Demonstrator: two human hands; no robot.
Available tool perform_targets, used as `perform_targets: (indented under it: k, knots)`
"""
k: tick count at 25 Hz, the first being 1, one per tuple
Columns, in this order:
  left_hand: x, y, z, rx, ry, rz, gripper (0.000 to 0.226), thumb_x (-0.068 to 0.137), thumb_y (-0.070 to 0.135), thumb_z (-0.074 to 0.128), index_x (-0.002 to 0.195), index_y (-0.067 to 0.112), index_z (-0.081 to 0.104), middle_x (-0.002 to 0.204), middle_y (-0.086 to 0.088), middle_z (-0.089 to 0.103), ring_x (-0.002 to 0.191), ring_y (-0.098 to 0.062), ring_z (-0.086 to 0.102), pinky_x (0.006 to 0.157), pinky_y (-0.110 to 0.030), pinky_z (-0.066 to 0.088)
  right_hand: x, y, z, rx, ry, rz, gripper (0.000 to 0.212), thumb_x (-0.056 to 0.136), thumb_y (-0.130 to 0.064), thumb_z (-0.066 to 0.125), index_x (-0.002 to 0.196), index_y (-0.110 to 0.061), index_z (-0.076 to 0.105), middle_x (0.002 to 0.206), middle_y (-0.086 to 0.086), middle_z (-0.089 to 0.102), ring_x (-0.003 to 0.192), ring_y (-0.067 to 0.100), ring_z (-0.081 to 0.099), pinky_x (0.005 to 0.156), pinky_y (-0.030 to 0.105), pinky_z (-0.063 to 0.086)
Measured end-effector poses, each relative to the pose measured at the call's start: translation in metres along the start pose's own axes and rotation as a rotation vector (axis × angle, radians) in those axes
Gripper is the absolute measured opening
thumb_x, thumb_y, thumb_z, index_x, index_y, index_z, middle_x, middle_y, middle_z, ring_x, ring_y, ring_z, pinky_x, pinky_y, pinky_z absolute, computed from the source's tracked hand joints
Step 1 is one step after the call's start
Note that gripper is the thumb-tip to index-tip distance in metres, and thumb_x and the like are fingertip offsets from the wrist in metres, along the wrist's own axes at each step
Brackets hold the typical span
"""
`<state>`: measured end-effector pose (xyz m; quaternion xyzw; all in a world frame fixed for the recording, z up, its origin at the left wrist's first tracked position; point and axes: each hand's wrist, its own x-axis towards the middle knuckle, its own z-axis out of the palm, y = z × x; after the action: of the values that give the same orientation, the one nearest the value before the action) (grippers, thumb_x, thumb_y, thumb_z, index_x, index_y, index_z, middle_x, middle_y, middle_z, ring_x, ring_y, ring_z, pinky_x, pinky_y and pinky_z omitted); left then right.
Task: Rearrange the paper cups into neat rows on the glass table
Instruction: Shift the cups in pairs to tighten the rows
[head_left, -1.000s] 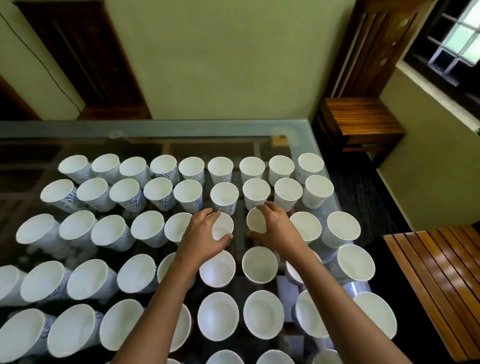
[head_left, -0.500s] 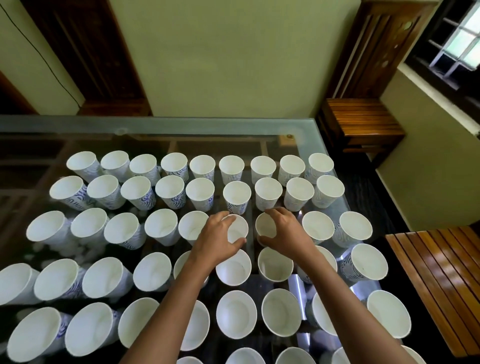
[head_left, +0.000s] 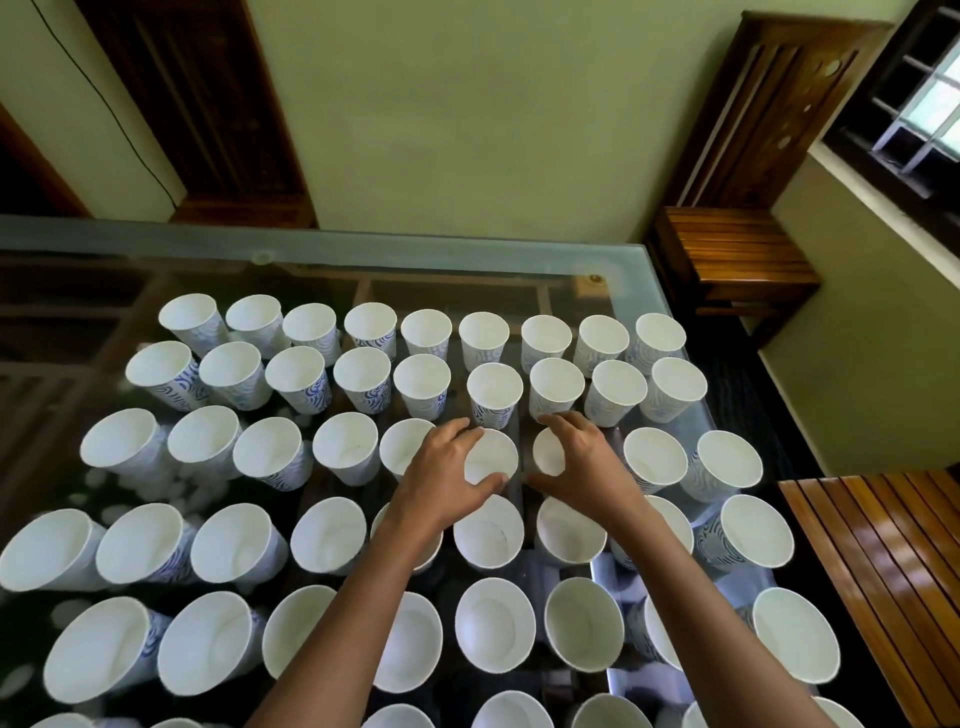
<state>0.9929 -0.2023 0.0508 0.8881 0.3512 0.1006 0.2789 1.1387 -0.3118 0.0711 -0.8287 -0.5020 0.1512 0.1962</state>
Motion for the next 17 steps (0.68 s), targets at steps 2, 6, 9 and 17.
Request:
perform_targets:
  k: [2,6,9,17]
  knots:
    - [-0.005,-0.013,-0.011,0.002,0.037,-0.001,0.061,0.080,0.043,0.064,0.133,0.017,0.046,0.143,-0.003,0.039,0.131,-0.020,0.033,0.106,-0.035,0.030,0.004,-0.019,0.004,0.023,0.002,-0.041,0.073,0.073,-0.028,0.077,0.135,-0.012,0.043,0.137,0.010,0.046,0.124,0.028,0.044,0.101,0.035,0.038]
    - [-0.015,-0.053,-0.045,0.020,0.130,-0.054,0.053,0.081,0.032,0.065,0.129,0.013,0.051,0.139,-0.007,0.044,0.128,-0.022,0.037,0.105,-0.034,0.031,0.014,-0.065,0.025,0.064,-0.016,-0.122,0.066,0.076,-0.028,0.074,0.133,-0.013,0.045,0.137,0.008,0.047,0.123,0.025,0.046,0.098,0.035,0.042]
    - [-0.020,-0.084,-0.069,0.024,0.165,-0.095,0.056,0.078,0.030,0.069,0.128,0.012,0.052,0.138,-0.008,0.045,0.127,-0.023,0.039,0.104,-0.033,0.032,0.023,-0.097,0.046,0.068,-0.039,-0.139,0.069,0.073,-0.032,0.076,0.133,-0.013,0.045,0.137,0.009,0.047,0.123,0.025,0.045,0.098,0.035,0.041]
    - [-0.010,-0.114,-0.079,0.039,0.033,-0.090,0.067,0.079,0.036,0.066,0.137,0.015,0.040,0.145,-0.005,0.036,0.133,-0.020,0.030,0.108,-0.031,0.025,0.040,-0.123,0.071,0.025,-0.117,-0.064,0.072,0.076,-0.030,0.073,0.137,-0.012,0.039,0.144,0.011,0.037,0.130,0.027,0.035,0.105,0.034,0.032]
